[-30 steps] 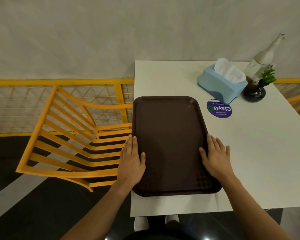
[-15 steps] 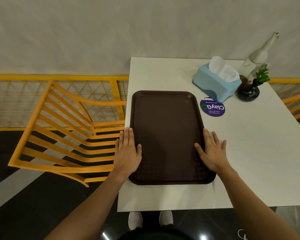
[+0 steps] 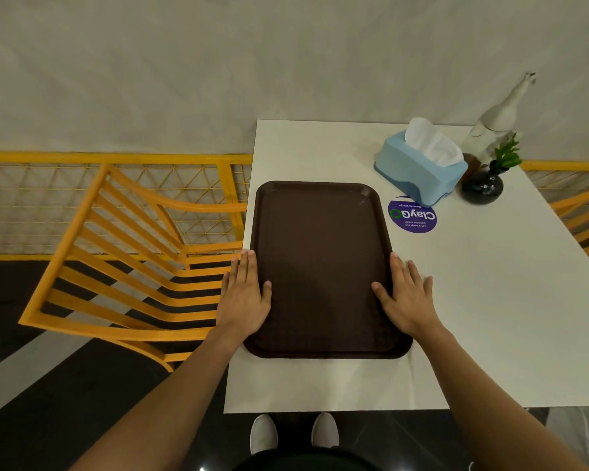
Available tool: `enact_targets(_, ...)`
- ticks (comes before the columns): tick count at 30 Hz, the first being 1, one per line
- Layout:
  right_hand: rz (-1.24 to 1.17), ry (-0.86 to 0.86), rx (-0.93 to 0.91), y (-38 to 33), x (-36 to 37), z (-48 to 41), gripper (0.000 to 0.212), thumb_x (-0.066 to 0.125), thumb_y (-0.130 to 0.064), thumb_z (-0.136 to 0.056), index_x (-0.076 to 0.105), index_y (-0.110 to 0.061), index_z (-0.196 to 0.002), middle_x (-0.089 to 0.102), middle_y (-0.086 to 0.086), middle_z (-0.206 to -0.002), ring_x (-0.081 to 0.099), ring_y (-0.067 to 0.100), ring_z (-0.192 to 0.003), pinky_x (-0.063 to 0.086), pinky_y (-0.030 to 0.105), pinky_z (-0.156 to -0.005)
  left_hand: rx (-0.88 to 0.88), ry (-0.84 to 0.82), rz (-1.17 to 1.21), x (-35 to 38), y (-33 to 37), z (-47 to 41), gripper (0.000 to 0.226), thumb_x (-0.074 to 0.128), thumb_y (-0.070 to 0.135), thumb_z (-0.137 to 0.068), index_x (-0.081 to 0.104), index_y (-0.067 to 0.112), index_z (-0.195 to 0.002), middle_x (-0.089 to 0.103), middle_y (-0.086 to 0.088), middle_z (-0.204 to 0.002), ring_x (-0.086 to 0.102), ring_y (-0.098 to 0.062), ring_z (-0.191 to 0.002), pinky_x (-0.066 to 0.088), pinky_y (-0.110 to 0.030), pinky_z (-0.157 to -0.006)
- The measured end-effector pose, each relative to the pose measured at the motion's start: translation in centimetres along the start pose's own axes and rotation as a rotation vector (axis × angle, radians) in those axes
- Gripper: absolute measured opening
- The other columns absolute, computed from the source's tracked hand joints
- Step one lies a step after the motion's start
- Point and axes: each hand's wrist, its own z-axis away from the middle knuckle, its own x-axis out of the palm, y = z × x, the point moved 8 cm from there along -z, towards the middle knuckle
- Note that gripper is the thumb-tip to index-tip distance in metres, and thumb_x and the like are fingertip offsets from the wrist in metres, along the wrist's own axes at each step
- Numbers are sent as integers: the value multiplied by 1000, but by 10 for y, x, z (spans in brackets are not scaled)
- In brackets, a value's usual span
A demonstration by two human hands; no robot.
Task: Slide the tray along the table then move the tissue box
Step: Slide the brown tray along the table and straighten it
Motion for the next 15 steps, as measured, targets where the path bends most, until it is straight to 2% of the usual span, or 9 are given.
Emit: enact_targets(15, -2, 8, 2, 7, 5, 0, 79, 28, -65, -103, -3, -28, -166, 10, 1, -175, 2, 33, -161, -2, 60, -124, 5, -5, 65, -4, 4, 4, 74, 36, 43, -107, -2, 14, -162, 0, -7, -172, -6, -24, -157, 9, -45, -127)
